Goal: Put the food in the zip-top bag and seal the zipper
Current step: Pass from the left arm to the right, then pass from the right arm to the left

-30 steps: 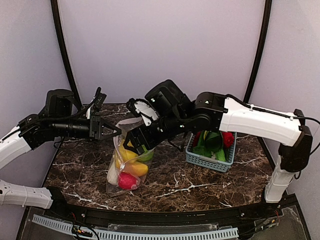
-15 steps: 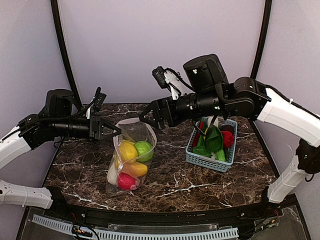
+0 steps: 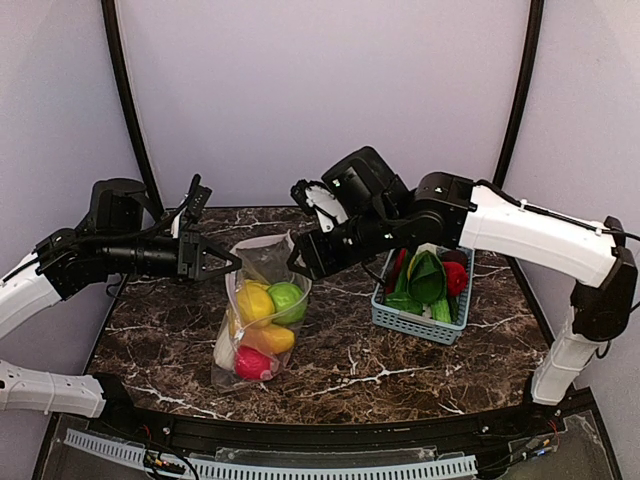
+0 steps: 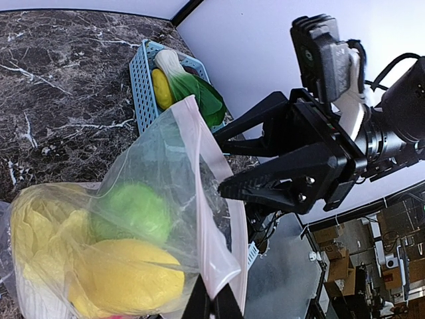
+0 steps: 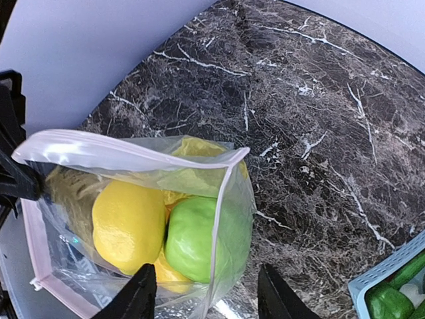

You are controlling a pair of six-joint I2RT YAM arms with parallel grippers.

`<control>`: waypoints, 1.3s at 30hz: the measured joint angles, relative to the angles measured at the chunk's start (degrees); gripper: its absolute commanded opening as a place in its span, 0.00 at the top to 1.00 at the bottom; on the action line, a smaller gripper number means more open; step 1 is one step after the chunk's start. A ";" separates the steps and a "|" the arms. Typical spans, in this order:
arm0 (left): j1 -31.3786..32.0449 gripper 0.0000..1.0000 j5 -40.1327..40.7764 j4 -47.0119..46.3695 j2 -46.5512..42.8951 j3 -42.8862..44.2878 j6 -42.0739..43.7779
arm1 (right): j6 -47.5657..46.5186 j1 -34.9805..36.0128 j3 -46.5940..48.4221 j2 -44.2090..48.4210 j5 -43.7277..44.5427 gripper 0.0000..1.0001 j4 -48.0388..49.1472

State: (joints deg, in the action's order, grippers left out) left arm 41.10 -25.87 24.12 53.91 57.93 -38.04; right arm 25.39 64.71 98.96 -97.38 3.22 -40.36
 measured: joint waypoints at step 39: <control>0.04 0.09 0.02 10.40 7.43 12.31 15.26 | 19.02 -0.61 -9.64 9.40 13.55 1.00 10.97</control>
State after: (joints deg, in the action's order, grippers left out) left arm 41.15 -25.85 34.52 61.34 70.24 -22.79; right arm 44.40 64.10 89.32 -87.99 16.78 -29.39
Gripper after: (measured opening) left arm 0.905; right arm 0.006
